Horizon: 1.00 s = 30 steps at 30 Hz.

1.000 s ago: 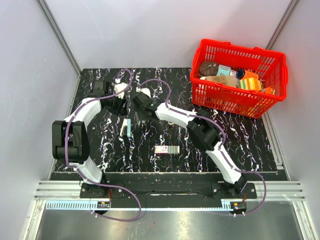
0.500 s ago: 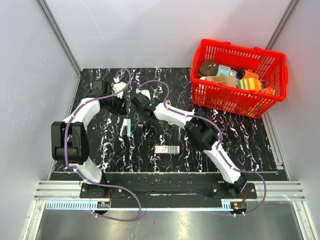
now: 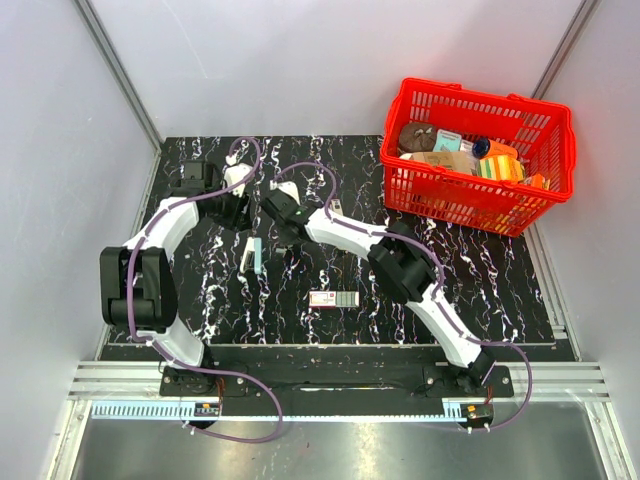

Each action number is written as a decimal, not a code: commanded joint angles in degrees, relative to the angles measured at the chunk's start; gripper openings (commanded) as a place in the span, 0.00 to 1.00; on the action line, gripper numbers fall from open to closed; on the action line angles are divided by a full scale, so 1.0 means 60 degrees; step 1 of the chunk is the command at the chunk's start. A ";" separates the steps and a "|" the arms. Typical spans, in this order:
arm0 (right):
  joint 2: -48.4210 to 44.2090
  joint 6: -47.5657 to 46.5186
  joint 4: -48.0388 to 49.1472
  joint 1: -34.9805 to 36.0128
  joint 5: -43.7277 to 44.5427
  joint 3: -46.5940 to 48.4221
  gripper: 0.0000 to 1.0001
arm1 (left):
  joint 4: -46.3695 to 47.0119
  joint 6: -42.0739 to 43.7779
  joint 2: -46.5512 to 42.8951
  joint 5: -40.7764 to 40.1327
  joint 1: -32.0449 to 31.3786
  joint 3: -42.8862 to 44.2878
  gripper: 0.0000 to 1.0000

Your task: Unload the staples from the stapler

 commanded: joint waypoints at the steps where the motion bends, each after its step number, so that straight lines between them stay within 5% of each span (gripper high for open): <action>1: -0.0194 -0.0121 -0.0415 0.0446 0.0291 -0.0038 0.31 | 0.0169 0.0079 -0.0516 0.0128 0.0099 -0.0004 0.49; 13: -0.0778 -0.0224 -0.0855 0.0549 0.1052 -0.0315 0.11 | -0.0065 0.0123 -0.1072 0.0215 0.0099 -0.0194 0.49; 20: -0.1350 -0.0297 -0.0811 0.0549 0.1229 -0.0974 0.12 | -0.0256 0.0225 -0.1467 0.0171 0.0099 -0.0341 0.49; 22: -0.1424 -0.0253 -0.0767 0.0534 0.1112 -0.1121 0.19 | -0.0256 0.0240 -0.1555 0.0157 0.0099 -0.0399 0.49; 24: -0.1512 -0.0166 -0.0738 0.0549 0.1097 -0.1267 0.39 | -0.0285 0.0269 -0.1585 0.0157 0.0099 -0.0414 0.49; 30: -0.1848 -0.0019 -0.0533 0.0549 0.1302 -0.1620 0.53 | -0.0270 0.0313 -0.1556 0.0128 0.0099 -0.0414 0.49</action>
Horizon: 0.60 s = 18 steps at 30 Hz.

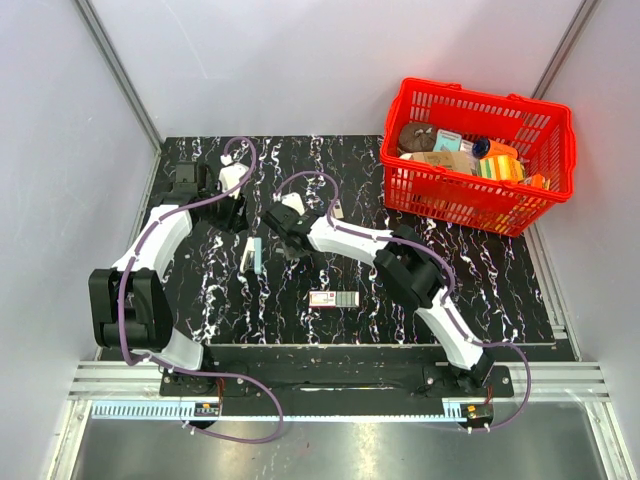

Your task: Unload the staples from the stapler

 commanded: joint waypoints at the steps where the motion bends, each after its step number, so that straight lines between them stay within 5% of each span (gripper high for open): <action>1: -0.0865 0.0189 0.0134 0.0101 0.0388 -0.0119 0.54 | 0.0123 0.0160 -0.0321 0.0124 0.0056 -0.0028 0.49; 18: -0.1188 0.0731 0.0500 0.0335 -0.0095 -0.0661 0.53 | 0.0123 0.0204 -0.0306 0.0065 0.0056 -0.0057 0.49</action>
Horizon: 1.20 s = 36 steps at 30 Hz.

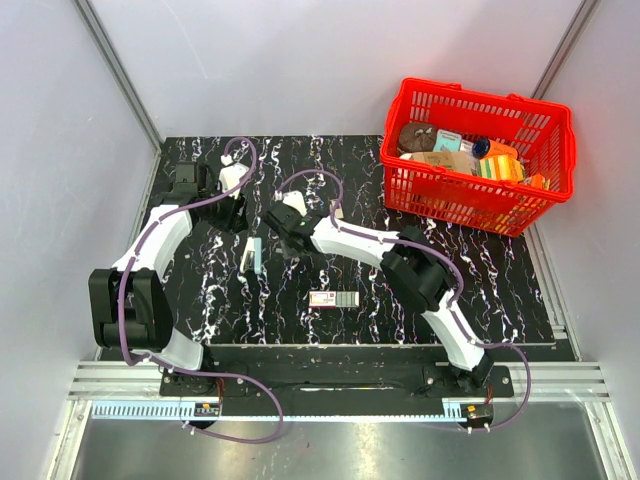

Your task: Unload the staples from the stapler

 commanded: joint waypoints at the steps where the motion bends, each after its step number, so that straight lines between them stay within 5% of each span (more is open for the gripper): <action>1: -0.0489 0.0268 0.0209 0.0277 -0.0197 -0.0154 0.52 | 0.0156 0.0109 -0.0321 0.0025 0.0056 -0.0086 0.49; 36: 0.0493 0.0093 0.0033 0.0335 -0.0374 0.0226 0.29 | 0.0185 0.0212 -0.0423 -0.0136 0.0099 -0.0203 0.49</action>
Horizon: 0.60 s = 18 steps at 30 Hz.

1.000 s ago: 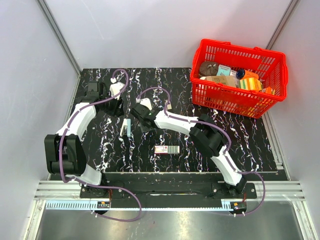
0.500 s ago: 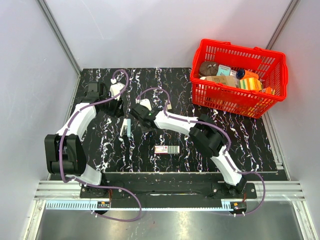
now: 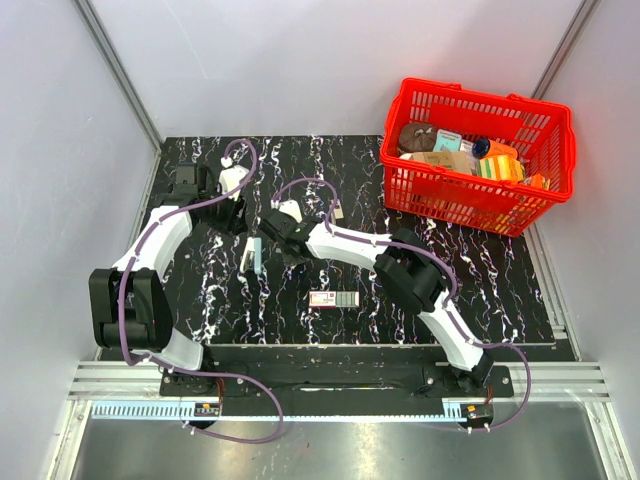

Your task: Unload the staples from the stapler

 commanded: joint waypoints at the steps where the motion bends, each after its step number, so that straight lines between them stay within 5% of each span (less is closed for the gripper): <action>1: 0.0173 -0.0064 0.0008 0.0077 0.0122 0.0314 0.28 | 0.0211 0.0157 -0.0416 -0.0049 0.0078 -0.0080 0.49; 11: -0.0338 -0.0093 -0.0168 0.0047 0.0370 0.0197 0.06 | 0.0269 -0.0018 -0.0446 0.0084 0.0034 -0.0139 0.49; 18: -0.2446 0.0433 -0.0271 0.0047 0.0255 -0.1514 0.04 | 0.0678 -0.0311 -0.0548 -0.0107 -0.1063 -0.0430 0.49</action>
